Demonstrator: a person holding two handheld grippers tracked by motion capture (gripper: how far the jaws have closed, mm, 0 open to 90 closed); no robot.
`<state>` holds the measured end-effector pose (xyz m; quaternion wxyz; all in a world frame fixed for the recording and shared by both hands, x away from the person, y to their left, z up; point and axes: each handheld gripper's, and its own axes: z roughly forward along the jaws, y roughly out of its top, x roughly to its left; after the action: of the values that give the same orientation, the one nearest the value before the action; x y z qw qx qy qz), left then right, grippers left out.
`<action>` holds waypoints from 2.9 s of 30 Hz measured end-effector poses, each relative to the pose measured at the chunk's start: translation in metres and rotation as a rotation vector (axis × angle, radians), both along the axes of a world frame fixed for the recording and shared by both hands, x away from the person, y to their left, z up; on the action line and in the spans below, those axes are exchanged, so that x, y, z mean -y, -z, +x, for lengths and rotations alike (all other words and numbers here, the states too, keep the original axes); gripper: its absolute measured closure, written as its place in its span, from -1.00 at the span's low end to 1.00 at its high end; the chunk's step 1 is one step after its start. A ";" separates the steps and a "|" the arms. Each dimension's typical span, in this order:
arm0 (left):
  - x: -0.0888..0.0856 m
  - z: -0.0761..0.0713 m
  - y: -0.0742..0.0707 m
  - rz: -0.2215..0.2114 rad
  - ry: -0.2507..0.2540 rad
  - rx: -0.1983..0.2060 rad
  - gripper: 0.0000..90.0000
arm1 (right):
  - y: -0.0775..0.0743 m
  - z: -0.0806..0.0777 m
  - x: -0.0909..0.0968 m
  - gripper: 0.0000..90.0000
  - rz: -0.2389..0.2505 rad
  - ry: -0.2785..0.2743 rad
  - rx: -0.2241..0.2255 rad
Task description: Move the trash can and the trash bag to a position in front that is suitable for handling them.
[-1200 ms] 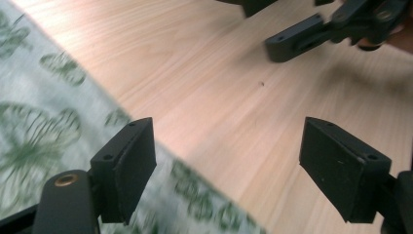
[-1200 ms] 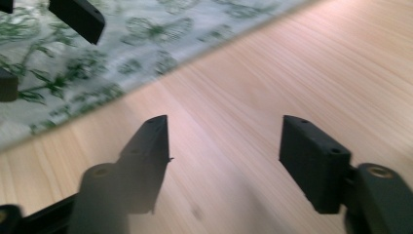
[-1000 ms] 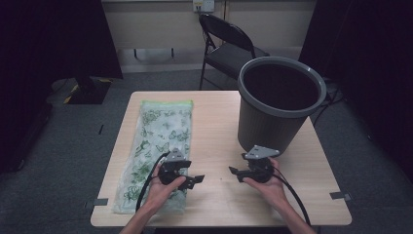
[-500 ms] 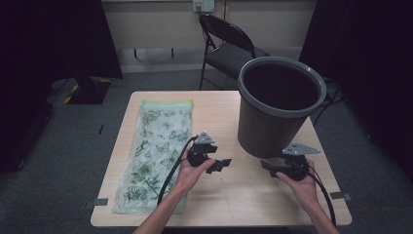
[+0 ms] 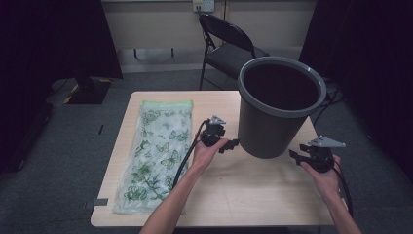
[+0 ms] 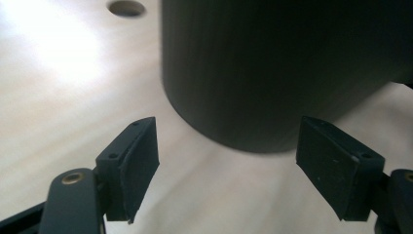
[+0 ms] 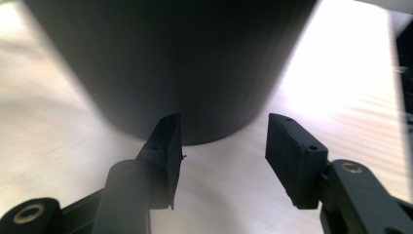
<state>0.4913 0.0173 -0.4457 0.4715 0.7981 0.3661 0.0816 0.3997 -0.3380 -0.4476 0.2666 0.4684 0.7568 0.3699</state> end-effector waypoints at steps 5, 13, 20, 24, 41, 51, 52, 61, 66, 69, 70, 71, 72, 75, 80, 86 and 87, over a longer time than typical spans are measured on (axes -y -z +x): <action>0.004 0.028 -0.008 0.020 -0.033 0.015 -0.48 | 0.002 0.029 0.015 -0.09 0.000 0.101 0.002; 0.008 0.059 -0.015 0.001 -0.097 0.013 -0.43 | -0.001 0.068 0.024 -0.31 -0.018 0.245 0.018; 0.001 0.058 -0.019 -0.027 -0.073 0.037 -0.09 | -0.016 0.077 0.016 0.14 0.023 0.232 0.060; -0.016 0.051 -0.018 -0.035 -0.064 0.040 0.02 | -0.015 0.073 0.003 0.18 0.053 0.179 0.058; -0.119 -0.003 -0.017 -0.074 -0.184 0.057 -0.33 | -0.021 0.044 -0.063 -0.16 0.040 -0.014 0.029; -0.121 0.033 -0.022 -0.081 -0.205 0.031 -0.41 | -0.040 0.094 -0.065 -0.24 0.147 0.030 0.080; -0.116 0.033 -0.021 -0.097 -0.187 0.029 -0.41 | -0.043 0.096 -0.066 -0.23 0.161 0.014 0.080; -0.130 0.007 -0.023 -0.081 -0.148 0.041 -0.10 | -0.047 0.081 -0.080 0.03 0.175 -0.064 0.065; -0.145 -0.013 -0.024 -0.097 -0.147 0.041 -0.09 | -0.052 0.066 -0.095 -0.02 0.122 -0.116 0.055; -0.151 -0.026 -0.024 -0.087 -0.151 0.049 -0.09 | -0.051 0.057 -0.099 -0.08 0.129 -0.143 0.054; -0.153 -0.031 -0.024 -0.085 -0.152 0.053 -0.09 | -0.051 0.055 -0.100 -0.09 0.138 -0.145 0.049; -0.154 -0.036 -0.025 -0.079 -0.153 0.053 -0.09 | -0.050 0.052 -0.101 -0.08 0.145 -0.153 0.046; -0.156 -0.039 -0.026 -0.074 -0.154 0.061 -0.10 | -0.050 0.049 -0.103 -0.08 0.142 -0.159 0.051; -0.163 -0.051 -0.027 -0.085 -0.168 0.068 -0.13 | -0.051 0.043 -0.109 -0.10 0.137 -0.175 0.049; -0.174 -0.069 -0.029 -0.065 -0.155 0.059 -0.21 | -0.051 0.033 -0.116 -0.14 0.136 -0.205 0.047; -0.182 -0.083 -0.028 -0.063 -0.150 0.074 -0.29 | -0.051 0.025 -0.124 -0.12 0.133 -0.232 0.050; -0.184 -0.085 -0.027 -0.066 -0.151 0.074 -0.29 | -0.051 0.024 -0.125 -0.12 0.126 -0.231 0.052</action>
<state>0.4061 0.2015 -0.4183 0.5031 0.7487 0.4102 0.1343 0.4237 -0.2131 -0.3962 0.2117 0.3843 0.7738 0.4569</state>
